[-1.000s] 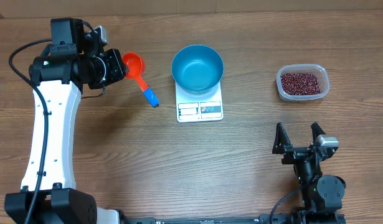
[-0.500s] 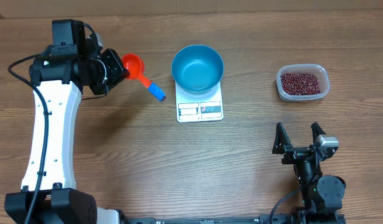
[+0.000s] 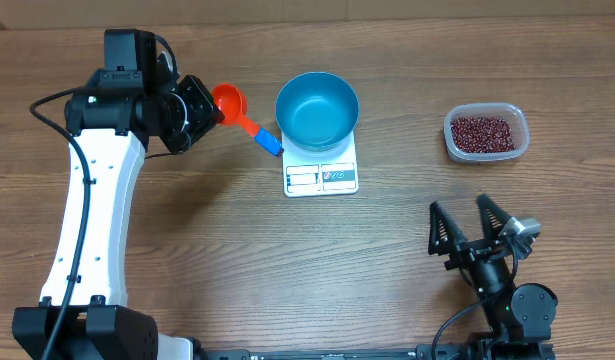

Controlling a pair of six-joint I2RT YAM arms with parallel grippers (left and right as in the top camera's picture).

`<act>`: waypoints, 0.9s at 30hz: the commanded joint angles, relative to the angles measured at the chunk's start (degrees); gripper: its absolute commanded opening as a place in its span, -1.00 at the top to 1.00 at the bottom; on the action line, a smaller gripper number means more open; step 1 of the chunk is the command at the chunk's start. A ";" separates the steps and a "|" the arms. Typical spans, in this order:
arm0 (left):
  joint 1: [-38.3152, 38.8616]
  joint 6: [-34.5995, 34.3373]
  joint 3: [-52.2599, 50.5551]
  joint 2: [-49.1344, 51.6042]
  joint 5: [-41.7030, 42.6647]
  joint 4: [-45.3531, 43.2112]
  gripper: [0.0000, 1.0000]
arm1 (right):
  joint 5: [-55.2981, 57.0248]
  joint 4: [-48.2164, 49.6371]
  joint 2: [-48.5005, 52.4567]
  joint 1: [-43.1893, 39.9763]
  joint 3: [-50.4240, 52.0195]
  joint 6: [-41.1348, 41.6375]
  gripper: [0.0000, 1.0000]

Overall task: Scoop item into bowl and weigh 150g on scale
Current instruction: 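Reach the right gripper toward the scoop held by the left gripper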

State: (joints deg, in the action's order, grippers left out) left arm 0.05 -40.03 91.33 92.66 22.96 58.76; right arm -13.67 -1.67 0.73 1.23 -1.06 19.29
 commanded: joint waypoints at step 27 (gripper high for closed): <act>11.34 -22.40 0.63 -0.85 -5.64 -0.35 0.91 | -25.24 -25.27 46.75 0.31 -51.43 9.29 -1.00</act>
State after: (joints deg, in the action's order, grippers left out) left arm 8.67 -57.19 91.33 92.66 18.26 58.50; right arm -35.14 -28.80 43.05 1.23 -50.61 28.49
